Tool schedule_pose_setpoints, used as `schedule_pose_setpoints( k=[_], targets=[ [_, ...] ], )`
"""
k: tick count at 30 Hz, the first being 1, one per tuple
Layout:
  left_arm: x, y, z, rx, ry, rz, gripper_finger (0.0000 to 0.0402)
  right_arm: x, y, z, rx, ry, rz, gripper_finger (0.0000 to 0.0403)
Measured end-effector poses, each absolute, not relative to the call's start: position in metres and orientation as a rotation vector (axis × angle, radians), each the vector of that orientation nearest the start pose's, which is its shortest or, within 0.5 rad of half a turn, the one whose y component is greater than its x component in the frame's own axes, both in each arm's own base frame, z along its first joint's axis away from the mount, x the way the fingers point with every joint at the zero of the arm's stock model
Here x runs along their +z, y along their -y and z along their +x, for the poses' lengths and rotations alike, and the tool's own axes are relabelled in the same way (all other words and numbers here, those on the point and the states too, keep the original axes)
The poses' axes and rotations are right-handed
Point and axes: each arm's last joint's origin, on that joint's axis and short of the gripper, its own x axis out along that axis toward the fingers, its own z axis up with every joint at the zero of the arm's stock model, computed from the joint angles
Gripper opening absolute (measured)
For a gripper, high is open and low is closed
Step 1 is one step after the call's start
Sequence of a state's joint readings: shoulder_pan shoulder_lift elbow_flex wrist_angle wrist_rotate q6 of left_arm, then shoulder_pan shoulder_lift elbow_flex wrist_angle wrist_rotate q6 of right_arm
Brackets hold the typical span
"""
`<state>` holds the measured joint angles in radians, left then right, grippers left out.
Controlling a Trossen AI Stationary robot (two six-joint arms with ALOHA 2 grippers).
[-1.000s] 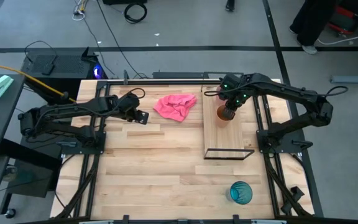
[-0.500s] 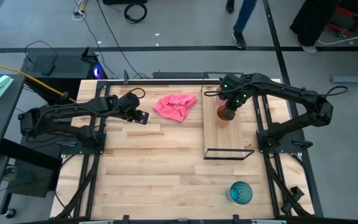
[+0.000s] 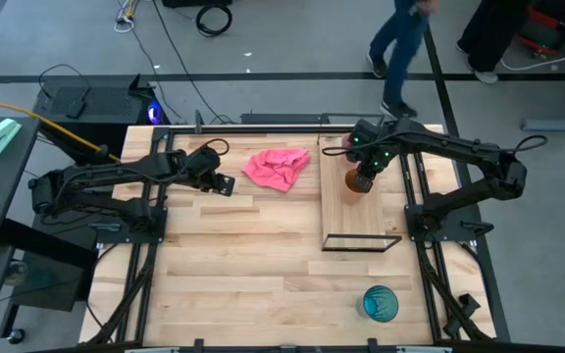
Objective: Stack small to large cups/mugs on shelf
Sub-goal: Put the orange cup on the shelf
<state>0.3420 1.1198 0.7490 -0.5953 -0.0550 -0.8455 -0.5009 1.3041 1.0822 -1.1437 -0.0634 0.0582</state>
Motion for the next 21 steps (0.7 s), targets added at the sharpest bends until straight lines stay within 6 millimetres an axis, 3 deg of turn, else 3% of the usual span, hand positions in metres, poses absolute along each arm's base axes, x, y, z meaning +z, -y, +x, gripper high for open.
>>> schedule_pose_setpoints(
  k=[10,21],
  targets=[
    [0.2286,-0.0719,0.1972,0.758,-0.755,-0.909,0.0062,0.2705,0.1045,0.1946,-0.422,-1.258,0.429,0.0032],
    [0.2286,-0.0719,0.1972,0.759,-0.754,-0.912,0.006,0.2714,0.1034,0.194,-0.392,-1.255,0.428,0.0076]
  ],
)
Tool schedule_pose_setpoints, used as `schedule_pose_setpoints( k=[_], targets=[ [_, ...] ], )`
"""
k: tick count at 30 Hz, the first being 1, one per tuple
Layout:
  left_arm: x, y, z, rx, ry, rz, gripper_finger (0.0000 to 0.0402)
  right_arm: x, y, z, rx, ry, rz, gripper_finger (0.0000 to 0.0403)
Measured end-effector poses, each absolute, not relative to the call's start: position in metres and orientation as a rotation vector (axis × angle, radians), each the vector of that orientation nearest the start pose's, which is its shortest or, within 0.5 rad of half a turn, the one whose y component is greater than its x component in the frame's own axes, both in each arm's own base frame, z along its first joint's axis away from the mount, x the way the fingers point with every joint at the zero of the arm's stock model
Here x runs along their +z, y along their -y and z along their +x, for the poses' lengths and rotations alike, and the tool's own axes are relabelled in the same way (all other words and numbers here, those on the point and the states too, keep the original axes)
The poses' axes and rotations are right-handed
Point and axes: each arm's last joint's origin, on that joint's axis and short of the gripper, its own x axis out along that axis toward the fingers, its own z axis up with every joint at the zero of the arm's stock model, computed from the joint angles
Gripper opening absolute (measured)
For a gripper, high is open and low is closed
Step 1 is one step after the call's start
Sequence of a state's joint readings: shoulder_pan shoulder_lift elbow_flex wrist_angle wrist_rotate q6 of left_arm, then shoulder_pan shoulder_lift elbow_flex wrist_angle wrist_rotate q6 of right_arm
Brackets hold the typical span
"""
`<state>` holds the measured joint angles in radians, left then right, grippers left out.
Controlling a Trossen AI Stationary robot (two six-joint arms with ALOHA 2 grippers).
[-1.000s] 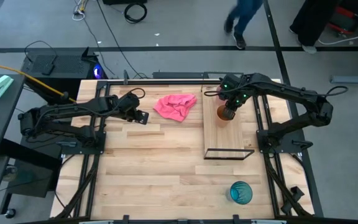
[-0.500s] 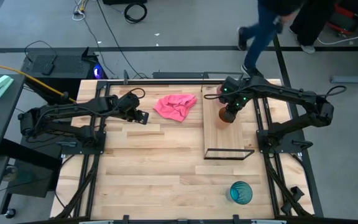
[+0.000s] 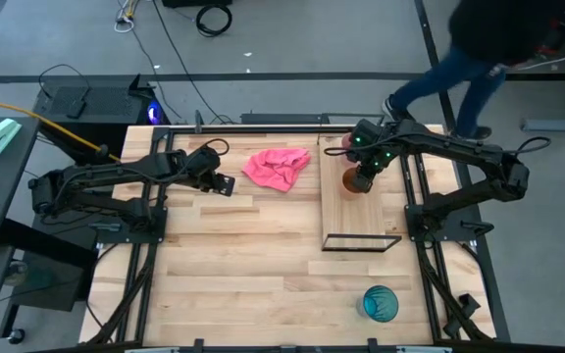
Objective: Stack small to large cups/mugs on shelf
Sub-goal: Put the orange cup on the shelf
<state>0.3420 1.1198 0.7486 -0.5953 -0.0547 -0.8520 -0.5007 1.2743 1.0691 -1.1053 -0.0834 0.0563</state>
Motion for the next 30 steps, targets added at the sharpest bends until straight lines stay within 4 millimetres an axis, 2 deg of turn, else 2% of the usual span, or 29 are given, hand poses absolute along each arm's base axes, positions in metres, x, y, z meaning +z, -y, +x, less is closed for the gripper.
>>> schedule_pose_setpoints(
  k=[9,19,30],
  targets=[
    [0.2286,-0.0719,0.1973,0.759,-0.754,-0.913,0.0058,0.2715,0.1034,0.194,-0.389,-1.256,0.424,0.0098],
    [0.2286,-0.0719,0.1972,0.759,-0.753,-0.913,0.0061,0.2705,0.1009,0.1896,-0.385,-1.306,0.445,0.0099],
    [0.2286,-0.0719,0.1972,0.759,-0.753,-0.913,0.0058,0.2711,0.102,0.1916,-0.389,-1.282,0.441,0.0105]
  ],
)
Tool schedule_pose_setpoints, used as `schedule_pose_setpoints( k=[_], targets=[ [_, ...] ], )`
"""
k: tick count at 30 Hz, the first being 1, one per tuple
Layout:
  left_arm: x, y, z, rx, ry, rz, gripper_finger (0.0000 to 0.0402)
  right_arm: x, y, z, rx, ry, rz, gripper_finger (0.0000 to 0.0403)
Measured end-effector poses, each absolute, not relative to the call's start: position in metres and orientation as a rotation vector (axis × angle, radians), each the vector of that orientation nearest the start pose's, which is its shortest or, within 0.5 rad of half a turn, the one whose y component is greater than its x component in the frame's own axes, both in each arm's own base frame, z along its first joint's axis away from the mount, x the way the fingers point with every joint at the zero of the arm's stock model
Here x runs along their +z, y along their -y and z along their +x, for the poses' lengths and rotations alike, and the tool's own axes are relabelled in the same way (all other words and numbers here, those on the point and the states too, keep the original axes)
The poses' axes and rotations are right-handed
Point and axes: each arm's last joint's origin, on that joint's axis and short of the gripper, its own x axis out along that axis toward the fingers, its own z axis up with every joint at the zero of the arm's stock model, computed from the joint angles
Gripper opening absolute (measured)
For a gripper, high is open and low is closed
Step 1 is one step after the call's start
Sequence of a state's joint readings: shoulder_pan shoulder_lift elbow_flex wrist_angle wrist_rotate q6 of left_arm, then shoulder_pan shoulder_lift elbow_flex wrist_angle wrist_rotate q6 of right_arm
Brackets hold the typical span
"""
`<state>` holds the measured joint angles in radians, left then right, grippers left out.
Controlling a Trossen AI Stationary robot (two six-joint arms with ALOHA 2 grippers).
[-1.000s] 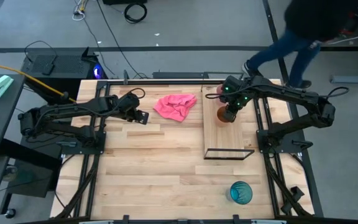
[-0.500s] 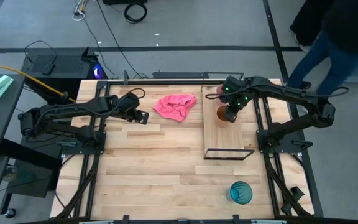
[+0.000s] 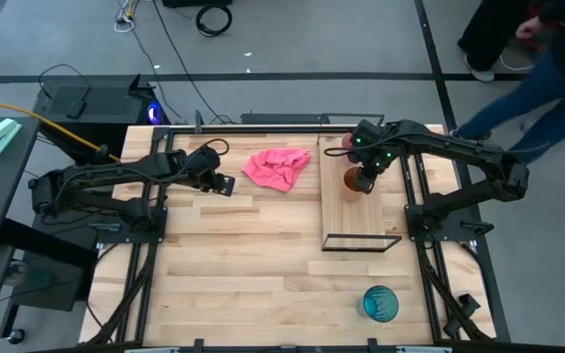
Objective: Stack small to large cups/mugs on shelf
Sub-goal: Put the orange cup on the shelf
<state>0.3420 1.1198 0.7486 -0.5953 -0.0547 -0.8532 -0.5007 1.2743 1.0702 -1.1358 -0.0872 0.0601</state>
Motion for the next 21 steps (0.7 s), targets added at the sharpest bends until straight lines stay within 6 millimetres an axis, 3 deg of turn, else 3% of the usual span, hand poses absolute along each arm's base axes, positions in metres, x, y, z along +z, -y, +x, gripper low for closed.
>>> schedule_pose_setpoints(
  k=[21],
  targets=[
    [0.228,-0.072,0.197,0.759,-0.754,-0.913,0.0064,0.295,0.09,0.169,-0.44,-1.161,0.449,0.0111]
  ],
)
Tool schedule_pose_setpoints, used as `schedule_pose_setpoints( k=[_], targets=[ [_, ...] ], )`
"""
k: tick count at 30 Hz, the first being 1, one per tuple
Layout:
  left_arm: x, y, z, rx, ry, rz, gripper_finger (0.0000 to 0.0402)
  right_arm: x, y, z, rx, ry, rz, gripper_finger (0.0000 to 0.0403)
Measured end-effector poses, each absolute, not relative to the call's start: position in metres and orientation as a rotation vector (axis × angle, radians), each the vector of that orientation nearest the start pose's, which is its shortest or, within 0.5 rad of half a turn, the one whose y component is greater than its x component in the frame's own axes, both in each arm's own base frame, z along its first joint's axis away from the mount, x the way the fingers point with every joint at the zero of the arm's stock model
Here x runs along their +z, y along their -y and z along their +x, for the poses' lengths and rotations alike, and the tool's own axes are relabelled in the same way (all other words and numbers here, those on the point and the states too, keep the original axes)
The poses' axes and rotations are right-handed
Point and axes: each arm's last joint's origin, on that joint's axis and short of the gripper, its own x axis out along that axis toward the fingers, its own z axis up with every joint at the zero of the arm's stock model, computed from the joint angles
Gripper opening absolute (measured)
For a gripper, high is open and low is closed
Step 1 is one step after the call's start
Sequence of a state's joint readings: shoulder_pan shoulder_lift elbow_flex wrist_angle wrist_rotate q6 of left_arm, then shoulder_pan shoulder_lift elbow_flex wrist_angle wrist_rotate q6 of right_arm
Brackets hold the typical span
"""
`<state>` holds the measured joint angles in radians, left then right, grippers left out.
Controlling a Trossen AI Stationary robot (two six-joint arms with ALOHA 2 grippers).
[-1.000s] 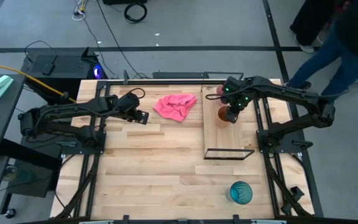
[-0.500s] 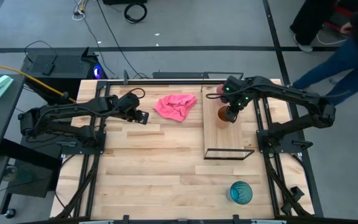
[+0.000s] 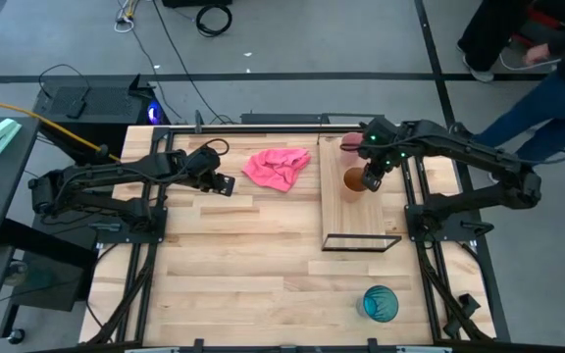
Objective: Stack small to large cups/mugs on shelf
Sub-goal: Put the orange cup on the shelf, then put the blue cup on the shelf
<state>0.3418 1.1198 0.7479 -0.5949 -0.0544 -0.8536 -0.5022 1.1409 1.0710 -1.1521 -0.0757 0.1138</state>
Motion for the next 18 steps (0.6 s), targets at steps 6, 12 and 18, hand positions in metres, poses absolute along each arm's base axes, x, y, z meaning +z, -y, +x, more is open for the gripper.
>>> schedule_pose_setpoints(
  k=[6,12,18],
  targets=[
    [0.228,-0.072,0.197,0.759,-0.754,-0.914,0.0068,0.306,0.081,0.153,-0.462,-1.119,0.476,0.011],
    [0.228,-0.072,0.197,0.759,-0.754,-0.914,0.0061,0.322,0.067,0.134,-0.389,-0.997,0.574,0.011],
    [0.228,-0.072,0.197,0.759,-0.754,-0.914,0.0063,0.337,0.05,0.118,-0.163,-0.854,0.742,0.011]
  ],
)
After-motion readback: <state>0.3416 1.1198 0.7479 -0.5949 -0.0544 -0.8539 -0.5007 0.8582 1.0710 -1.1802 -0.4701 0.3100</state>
